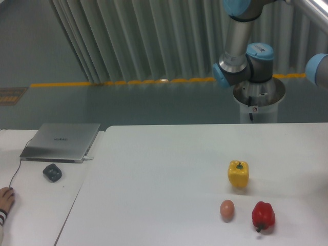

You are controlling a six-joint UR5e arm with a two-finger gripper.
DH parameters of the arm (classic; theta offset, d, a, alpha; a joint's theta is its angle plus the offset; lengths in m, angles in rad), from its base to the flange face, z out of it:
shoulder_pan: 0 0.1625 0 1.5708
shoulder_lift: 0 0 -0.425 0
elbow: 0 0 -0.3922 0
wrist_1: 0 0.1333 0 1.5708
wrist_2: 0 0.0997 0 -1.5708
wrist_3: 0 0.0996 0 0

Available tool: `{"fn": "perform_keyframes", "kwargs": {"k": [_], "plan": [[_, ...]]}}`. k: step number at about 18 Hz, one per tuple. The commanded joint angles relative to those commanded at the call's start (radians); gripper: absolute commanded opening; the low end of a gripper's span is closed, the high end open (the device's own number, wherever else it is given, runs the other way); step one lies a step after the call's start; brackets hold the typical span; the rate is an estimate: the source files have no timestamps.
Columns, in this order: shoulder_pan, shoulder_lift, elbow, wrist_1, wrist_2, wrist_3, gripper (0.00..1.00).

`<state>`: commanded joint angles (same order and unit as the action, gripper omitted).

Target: Place the green peppers in a basket

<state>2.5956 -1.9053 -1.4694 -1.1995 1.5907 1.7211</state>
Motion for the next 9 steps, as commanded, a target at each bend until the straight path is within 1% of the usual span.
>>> {"fn": "perform_keyframes", "kwargs": {"k": [3, 5, 7, 9], "plan": [[-0.023, 0.029, -0.02, -0.032, -0.001, -0.006, 1.0], [-0.032, 0.037, -0.02, -0.054, -0.005, -0.049, 1.0], [-0.043, 0.04, -0.02, -0.057, -0.003, -0.086, 1.0], [-0.043, 0.041, -0.022, -0.057, -0.006, -0.086, 1.0]]}}
